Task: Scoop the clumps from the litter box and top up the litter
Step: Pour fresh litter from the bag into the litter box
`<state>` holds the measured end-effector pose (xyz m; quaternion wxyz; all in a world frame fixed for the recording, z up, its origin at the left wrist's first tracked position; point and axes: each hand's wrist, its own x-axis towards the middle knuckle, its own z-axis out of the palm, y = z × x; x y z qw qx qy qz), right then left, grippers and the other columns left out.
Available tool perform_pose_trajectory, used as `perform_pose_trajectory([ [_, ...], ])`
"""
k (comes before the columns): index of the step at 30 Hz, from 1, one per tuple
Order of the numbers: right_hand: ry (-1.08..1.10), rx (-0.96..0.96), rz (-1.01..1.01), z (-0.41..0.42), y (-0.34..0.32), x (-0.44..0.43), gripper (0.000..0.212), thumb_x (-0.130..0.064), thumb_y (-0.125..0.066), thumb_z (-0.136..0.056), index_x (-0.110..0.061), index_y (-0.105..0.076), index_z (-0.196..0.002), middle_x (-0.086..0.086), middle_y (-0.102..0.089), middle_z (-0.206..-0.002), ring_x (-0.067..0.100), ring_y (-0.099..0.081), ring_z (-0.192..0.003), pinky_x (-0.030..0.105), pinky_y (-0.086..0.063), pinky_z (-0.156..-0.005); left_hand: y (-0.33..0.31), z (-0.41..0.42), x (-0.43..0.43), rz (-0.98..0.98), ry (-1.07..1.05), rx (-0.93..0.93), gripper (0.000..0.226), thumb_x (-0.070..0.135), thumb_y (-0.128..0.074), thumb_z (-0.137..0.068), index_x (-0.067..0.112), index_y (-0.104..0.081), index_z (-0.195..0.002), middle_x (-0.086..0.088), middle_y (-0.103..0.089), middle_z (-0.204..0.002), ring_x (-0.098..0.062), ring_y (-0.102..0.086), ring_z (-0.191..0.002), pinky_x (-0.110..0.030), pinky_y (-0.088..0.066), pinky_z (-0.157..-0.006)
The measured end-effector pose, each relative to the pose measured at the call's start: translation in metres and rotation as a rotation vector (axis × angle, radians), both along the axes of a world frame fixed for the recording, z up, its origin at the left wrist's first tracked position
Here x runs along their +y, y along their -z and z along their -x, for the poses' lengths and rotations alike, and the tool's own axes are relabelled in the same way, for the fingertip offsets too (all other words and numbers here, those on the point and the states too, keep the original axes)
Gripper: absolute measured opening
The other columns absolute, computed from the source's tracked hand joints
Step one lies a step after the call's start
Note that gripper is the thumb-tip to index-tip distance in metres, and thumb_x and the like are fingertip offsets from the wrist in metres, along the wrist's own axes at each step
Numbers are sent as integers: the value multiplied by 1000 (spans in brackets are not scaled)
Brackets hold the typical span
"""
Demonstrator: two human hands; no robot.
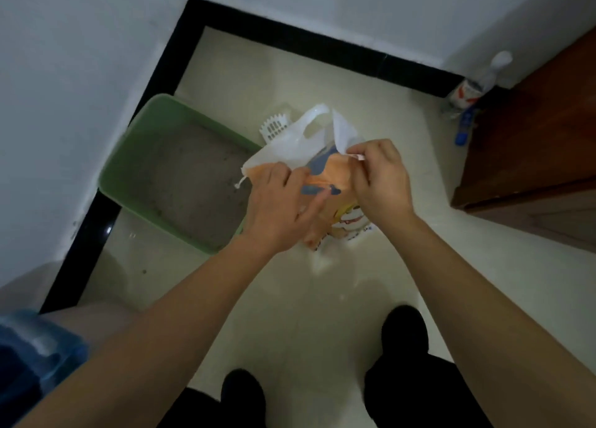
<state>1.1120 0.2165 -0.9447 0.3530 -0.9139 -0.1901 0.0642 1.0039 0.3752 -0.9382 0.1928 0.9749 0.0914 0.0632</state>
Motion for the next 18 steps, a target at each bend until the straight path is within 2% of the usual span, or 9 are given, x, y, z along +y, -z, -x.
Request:
perform_pose_trajectory([
  [2,34,-92,-39,-6,11,5,22,-14,-53,-95,-16,-65,-112,3,-57,-113,20,-55,-105,23,-39,-85,13,-11,7,-83,48,20,69,77,-45,-81,14,-64,-104,-6,-48,-82,-24,-46,-77,-38,-40,-73],
  [3,72,-132,-69,-9,15,6,21,-17,-51,-97,-16,-65,-113,3,-56,-114,18,-53,-106,23,-40,-87,21,-17,10,-121,80,18,72,80,-46,-78,15,-65,-102,-6,-47,-80,-25,-46,-75,-38,-40,-72],
  [4,111,-163,-98,-11,20,7,20,-19,-51,-99,-16,-64,-114,3,-55,-115,18,-52,-107,24,-41,-89,28,-23,13,-156,106,6,69,78,-49,-78,16,-67,-102,-6,-47,-79,-25,-45,-75,-38,-39,-71],
  [7,193,-267,-98,-13,43,9,26,-26,-47,-102,-14,-59,-122,7,-53,-122,19,-48,-114,36,-42,-100,53,-38,17,-227,113,-110,39,50,-52,-90,18,-72,-102,-7,-50,-84,-27,-45,-81,-39,-36,-73],
  [9,283,-269,-57,-12,60,10,43,-39,-42,-104,-15,-44,-139,9,-42,-142,21,-37,-133,39,-28,-115,67,-47,17,-220,52,-179,28,39,-54,-94,18,-72,-99,-9,-59,-99,-31,-47,-91,-42,-37,-77],
  [10,352,-255,-68,-10,70,8,52,-44,-40,-104,-16,-34,-147,9,-32,-152,22,-28,-141,39,-19,-117,74,-50,18,-204,26,-208,28,38,-54,-95,17,-72,-97,-8,-61,-106,-31,-46,-96,-43,-37,-80],
  [12,501,-212,-154,-4,95,2,61,-48,-36,-103,-15,-22,-152,11,-22,-158,24,-19,-146,40,-13,-117,87,-53,20,-187,-3,-264,30,36,-51,-98,16,-71,-94,-3,-65,-108,-30,-44,-99,-42,-35,-82],
  [15,806,9,-238,10,143,-13,64,-49,-36,-102,-14,-22,-153,16,-24,-157,31,-21,-145,49,-19,-118,97,-50,23,-148,-19,-289,30,32,-46,-98,13,-69,-96,1,-67,-96,-29,-46,-94,-40,-32,-83],
  [18,1138,521,-217,31,191,-29,70,-56,-39,-98,-16,-22,-154,21,-28,-154,41,-31,-139,54,-31,-111,96,-41,19,-127,-48,-241,34,32,-40,-97,12,-68,-98,-1,-66,-97,-30,-47,-95,-41,-31,-86],
])
